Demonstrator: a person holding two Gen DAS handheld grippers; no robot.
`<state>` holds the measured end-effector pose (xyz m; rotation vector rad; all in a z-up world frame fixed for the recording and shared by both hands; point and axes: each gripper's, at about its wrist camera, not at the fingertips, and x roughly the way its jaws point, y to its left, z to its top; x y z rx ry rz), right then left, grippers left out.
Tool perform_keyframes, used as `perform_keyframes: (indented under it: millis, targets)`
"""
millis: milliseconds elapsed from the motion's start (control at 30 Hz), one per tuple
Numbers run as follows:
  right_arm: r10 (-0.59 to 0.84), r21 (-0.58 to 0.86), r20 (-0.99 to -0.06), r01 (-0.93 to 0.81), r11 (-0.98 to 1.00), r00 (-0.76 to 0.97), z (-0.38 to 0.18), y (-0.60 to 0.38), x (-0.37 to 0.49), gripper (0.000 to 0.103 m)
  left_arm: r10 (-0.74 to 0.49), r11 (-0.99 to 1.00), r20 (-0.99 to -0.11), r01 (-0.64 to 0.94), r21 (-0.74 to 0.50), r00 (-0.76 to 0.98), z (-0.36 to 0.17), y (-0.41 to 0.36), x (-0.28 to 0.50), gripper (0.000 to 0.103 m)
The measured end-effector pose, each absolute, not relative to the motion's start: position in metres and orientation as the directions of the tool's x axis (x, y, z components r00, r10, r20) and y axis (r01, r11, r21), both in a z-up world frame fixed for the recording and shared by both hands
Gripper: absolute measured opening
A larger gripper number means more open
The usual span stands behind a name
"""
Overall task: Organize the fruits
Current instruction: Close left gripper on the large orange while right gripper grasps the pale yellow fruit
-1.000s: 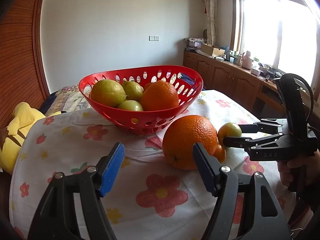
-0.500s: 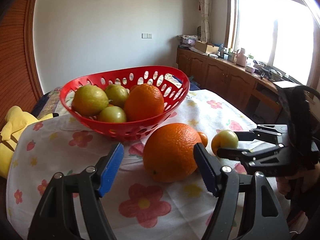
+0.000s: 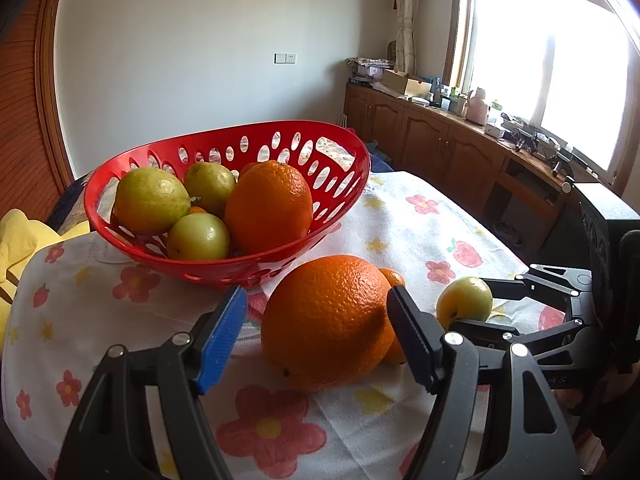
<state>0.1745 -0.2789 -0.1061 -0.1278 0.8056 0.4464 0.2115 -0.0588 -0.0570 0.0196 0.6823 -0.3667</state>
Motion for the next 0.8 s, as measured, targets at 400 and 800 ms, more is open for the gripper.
perform_keyframes:
  millis: [400, 800]
  targets:
    - [0.319, 0.027, -0.723, -0.436, 0.900, 0.613, -0.106, -0.276, 0.172, 0.059, -0.327, 0.931, -0.639, 0.355, -0.090, 0.696, -0.060, -0.068, 0.222, 0.078]
    - [0.328, 0.042, -0.723, -0.435, 0.900, 0.608, -0.107, -0.276, 0.173, 0.059, -0.314, 0.929, -0.682, 0.363, -0.075, 0.661, -0.073, -0.080, 0.226, 0.082]
